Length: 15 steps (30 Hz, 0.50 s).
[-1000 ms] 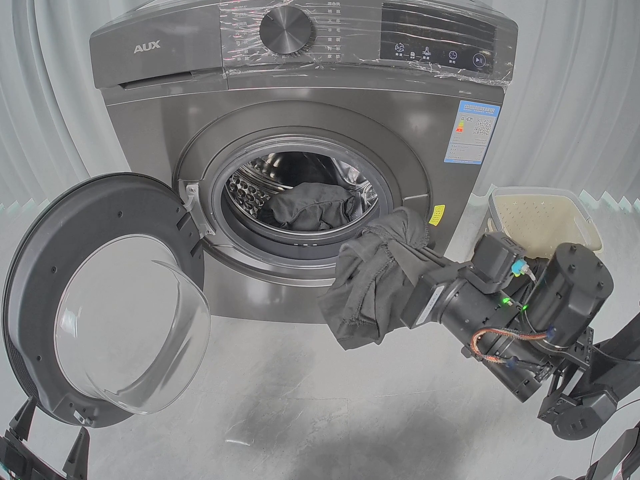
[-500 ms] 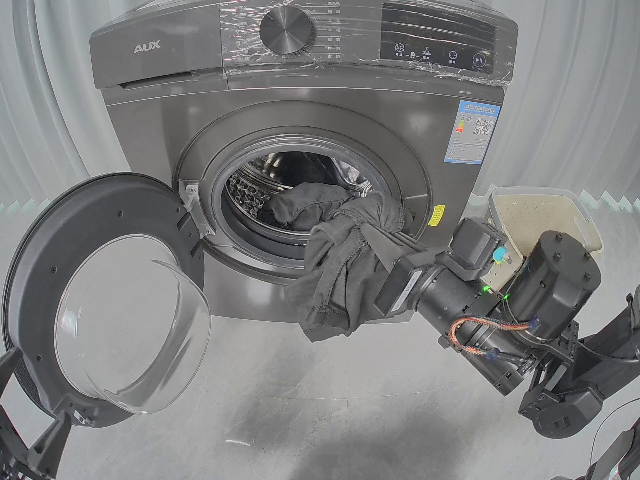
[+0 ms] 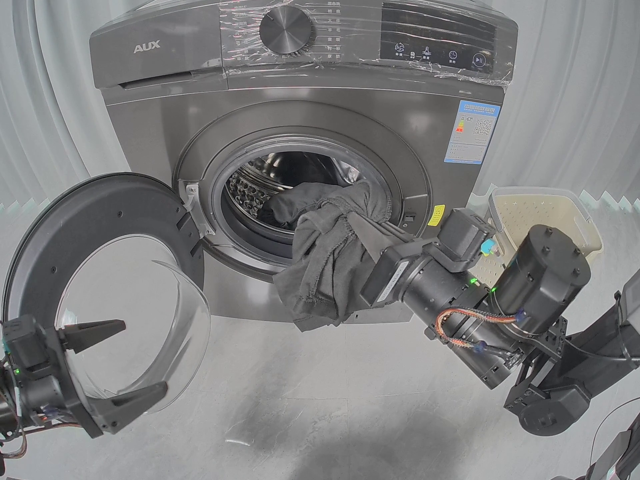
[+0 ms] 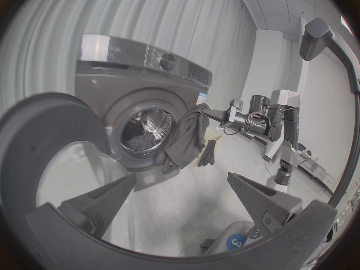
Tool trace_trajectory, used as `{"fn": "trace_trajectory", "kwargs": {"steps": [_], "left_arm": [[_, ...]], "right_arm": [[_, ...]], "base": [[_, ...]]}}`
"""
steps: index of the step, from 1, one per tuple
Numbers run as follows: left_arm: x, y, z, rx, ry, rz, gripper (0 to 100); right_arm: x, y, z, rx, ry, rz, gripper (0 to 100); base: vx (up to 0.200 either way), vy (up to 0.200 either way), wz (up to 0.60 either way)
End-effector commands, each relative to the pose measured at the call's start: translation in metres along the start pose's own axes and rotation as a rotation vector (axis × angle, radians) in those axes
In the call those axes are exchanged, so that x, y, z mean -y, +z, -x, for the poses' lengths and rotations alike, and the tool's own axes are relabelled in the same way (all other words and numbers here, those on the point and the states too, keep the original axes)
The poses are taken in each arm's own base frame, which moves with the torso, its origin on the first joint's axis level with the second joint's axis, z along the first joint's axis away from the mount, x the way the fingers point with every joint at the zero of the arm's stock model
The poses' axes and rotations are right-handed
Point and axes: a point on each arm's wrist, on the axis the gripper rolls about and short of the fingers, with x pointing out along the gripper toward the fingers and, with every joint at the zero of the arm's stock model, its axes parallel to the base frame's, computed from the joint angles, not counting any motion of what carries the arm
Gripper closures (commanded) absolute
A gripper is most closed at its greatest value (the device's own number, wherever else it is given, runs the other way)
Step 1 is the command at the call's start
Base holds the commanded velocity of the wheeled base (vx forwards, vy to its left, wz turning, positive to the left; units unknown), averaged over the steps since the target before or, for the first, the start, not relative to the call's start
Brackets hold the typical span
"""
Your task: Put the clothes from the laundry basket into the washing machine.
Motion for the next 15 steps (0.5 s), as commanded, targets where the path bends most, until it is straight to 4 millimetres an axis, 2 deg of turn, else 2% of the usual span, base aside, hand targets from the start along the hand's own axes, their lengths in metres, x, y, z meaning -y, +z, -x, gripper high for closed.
{"fn": "trace_trajectory", "kwargs": {"steps": [1,6,7,9,15], "left_arm": [[-0.009,-0.014,-0.058,-0.141,-0.138,0.044,0],[-0.017,-0.019,-0.090,-0.135,-0.163,0.041,0],[-0.017,-0.019,-0.090,-0.135,-0.163,0.041,0],[-0.022,-0.025,-0.106,-0.161,-0.162,0.056,0],[-0.032,-0.032,-0.132,-0.172,-0.164,0.064,0]], "right_arm": [[0.002,-0.006,-0.006,-0.002,-0.005,0.009,100],[-0.001,-0.006,-0.008,0.002,0.002,0.006,100],[-0.001,-0.006,-0.008,0.002,0.002,0.006,100],[-0.001,-0.009,-0.010,0.001,0.002,0.006,100],[-0.002,-0.007,-0.011,0.007,0.005,0.003,100]], "base": [[0.000,0.000,0.00],[0.000,0.000,0.00],[0.000,0.000,0.00],[0.000,0.000,0.00],[0.000,0.000,0.00]]}}
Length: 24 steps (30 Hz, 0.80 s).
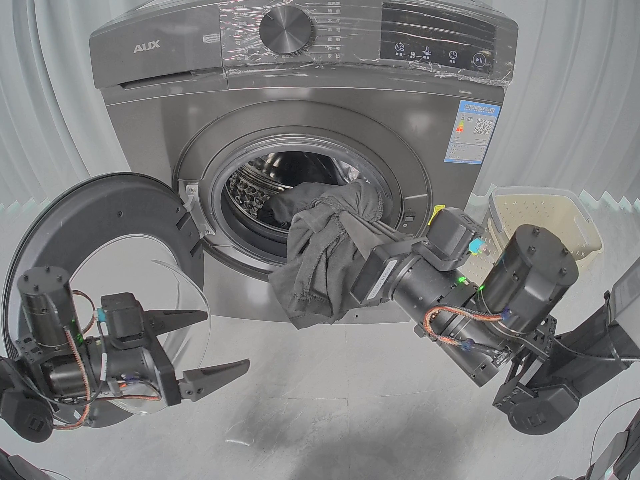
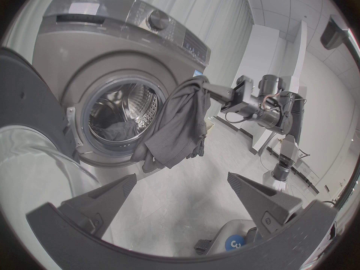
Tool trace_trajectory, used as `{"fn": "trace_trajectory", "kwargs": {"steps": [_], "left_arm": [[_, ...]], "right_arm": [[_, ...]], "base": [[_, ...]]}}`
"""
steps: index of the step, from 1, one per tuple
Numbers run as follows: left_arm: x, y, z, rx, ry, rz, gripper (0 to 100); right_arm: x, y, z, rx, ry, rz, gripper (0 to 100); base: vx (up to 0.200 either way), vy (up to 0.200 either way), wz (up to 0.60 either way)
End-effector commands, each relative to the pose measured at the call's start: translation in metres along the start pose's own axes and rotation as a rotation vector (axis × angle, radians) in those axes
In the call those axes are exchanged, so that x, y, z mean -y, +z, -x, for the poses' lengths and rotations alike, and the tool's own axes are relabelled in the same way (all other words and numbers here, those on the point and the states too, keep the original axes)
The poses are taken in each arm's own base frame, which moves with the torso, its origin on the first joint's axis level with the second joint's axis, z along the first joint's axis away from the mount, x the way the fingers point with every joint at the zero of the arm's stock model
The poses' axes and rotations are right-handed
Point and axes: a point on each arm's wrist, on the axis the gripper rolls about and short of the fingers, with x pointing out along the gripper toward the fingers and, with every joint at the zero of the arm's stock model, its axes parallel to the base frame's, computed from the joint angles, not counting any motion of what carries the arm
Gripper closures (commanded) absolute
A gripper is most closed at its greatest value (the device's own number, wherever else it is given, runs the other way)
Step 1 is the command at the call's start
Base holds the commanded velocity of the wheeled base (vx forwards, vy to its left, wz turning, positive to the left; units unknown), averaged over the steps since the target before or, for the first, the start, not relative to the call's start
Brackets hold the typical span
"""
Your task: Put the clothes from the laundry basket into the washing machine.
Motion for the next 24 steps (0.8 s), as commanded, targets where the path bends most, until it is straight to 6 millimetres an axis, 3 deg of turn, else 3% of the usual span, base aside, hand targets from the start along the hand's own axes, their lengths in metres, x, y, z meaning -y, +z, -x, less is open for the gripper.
{"fn": "trace_trajectory", "kwargs": {"steps": [1,13,24], "left_arm": [[-0.016,-0.015,-0.036,-0.071,-0.017,0.040,0],[-0.026,-0.018,-0.066,-0.094,-0.045,0.093,0],[-0.024,-0.018,-0.103,0.015,-0.098,0.176,0]], "right_arm": [[-0.001,-0.002,-0.002,0.001,0.003,-0.001,100],[-0.003,-0.001,0.000,0.005,0.010,-0.001,100],[-0.004,-0.002,0.000,0.006,0.012,0.000,100]], "base": [[0.000,0.000,0.00],[0.000,0.000,0.00],[0.000,0.000,0.00]]}}
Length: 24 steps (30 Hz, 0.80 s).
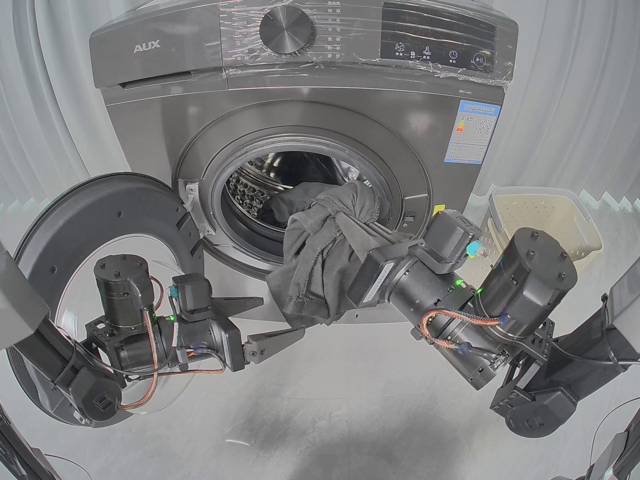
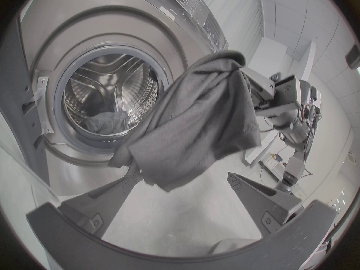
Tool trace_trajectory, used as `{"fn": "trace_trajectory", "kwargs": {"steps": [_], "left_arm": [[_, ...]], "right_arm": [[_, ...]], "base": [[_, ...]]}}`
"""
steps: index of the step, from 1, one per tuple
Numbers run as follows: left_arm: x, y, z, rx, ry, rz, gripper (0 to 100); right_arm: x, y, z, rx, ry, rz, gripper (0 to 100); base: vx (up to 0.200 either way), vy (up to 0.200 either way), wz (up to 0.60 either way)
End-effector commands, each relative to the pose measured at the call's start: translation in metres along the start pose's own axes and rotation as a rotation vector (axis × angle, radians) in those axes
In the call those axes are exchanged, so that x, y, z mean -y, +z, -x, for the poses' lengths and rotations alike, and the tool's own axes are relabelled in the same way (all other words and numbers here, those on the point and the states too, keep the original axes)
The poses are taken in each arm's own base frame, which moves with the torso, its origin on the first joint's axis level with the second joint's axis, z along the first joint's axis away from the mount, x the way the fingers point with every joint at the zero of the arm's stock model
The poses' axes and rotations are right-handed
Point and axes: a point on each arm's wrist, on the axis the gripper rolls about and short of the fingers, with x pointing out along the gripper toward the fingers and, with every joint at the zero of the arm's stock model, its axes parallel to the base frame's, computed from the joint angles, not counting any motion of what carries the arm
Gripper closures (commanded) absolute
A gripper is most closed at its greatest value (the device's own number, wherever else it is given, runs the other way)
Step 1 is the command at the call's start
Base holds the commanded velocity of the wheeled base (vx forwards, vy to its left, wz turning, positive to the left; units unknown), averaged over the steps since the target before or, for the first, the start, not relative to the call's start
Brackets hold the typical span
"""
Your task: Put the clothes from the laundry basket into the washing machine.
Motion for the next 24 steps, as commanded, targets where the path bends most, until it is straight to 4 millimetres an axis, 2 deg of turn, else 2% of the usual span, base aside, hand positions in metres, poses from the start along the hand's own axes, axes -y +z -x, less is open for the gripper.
{"fn": "trace_trajectory", "kwargs": {"steps": [1,10,19,24], "left_arm": [[-0.002,-0.013,-0.020,-0.009,-0.025,0.043,0],[-0.009,-0.023,-0.032,0.037,-0.001,0.023,0],[-0.012,-0.023,-0.030,0.053,0.032,0.017,0],[-0.014,-0.018,-0.037,0.077,0.023,0.009,0]], "right_arm": [[0.000,-0.001,0.000,-0.001,0.000,0.001,100],[0.000,0.000,-0.001,0.006,0.002,-0.001,100],[0.000,-0.002,0.000,0.003,0.003,0.000,100],[-0.001,-0.004,0.000,-0.003,0.006,-0.001,100]], "base": [[0.000,0.000,0.00],[0.000,0.000,0.00],[0.000,0.000,0.00],[0.000,0.000,0.00]]}}
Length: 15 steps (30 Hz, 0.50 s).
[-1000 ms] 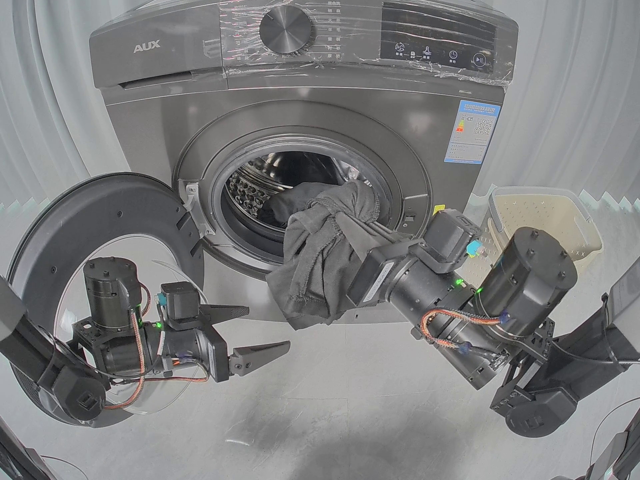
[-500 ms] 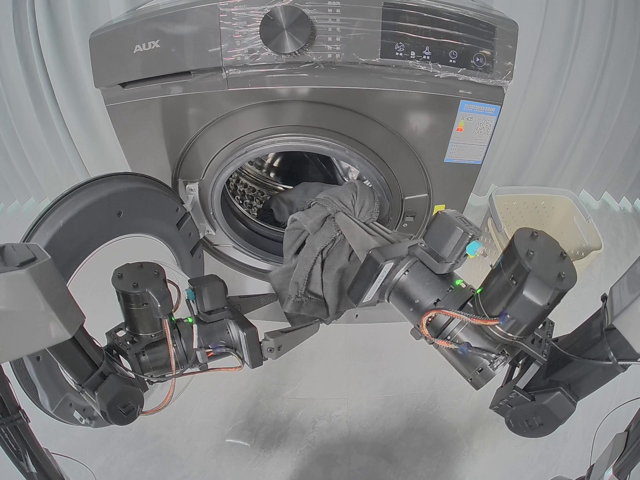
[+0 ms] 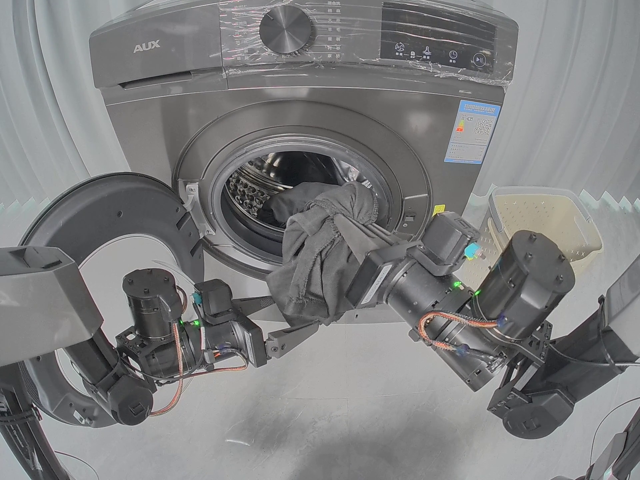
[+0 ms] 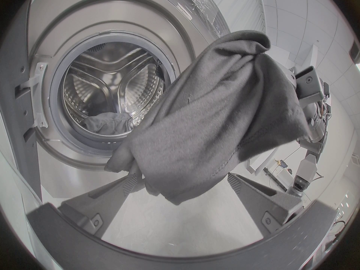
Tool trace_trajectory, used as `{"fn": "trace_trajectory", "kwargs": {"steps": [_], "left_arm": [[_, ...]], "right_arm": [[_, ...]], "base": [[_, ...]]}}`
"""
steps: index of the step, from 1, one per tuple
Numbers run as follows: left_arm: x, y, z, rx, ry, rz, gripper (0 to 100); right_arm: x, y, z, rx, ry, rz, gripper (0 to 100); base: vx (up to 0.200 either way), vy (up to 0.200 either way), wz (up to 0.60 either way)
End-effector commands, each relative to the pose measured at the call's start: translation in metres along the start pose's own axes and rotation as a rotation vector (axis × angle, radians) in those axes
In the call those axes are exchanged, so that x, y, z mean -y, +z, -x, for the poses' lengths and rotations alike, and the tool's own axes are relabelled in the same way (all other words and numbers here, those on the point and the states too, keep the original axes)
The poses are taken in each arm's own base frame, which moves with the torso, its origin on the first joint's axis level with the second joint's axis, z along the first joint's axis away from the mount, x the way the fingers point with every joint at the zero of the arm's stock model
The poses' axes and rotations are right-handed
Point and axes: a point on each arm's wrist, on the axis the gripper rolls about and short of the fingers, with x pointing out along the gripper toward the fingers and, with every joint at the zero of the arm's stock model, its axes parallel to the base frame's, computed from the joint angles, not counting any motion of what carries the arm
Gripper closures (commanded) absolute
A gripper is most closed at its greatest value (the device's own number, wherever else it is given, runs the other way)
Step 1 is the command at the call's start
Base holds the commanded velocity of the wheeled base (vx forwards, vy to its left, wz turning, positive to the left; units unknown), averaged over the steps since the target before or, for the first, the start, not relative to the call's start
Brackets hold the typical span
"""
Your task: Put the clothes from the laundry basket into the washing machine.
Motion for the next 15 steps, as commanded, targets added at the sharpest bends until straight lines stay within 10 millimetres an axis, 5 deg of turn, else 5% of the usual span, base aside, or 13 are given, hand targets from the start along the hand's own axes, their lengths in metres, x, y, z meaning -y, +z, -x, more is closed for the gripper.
{"fn": "trace_trajectory", "kwargs": {"steps": [1,15], "left_arm": [[0.0000,0.0022,-0.0051,0.011,-0.010,-0.005,0],[-0.0028,0.0063,-0.0120,0.097,-0.019,-0.025,0]], "right_arm": [[-0.0011,-0.0023,0.0000,-0.006,0.003,0.000,100],[-0.0004,-0.0063,-0.0008,-0.016,0.001,0.002,100]], "base": [[0.000,0.000,0.00],[0.000,0.000,0.00]]}}
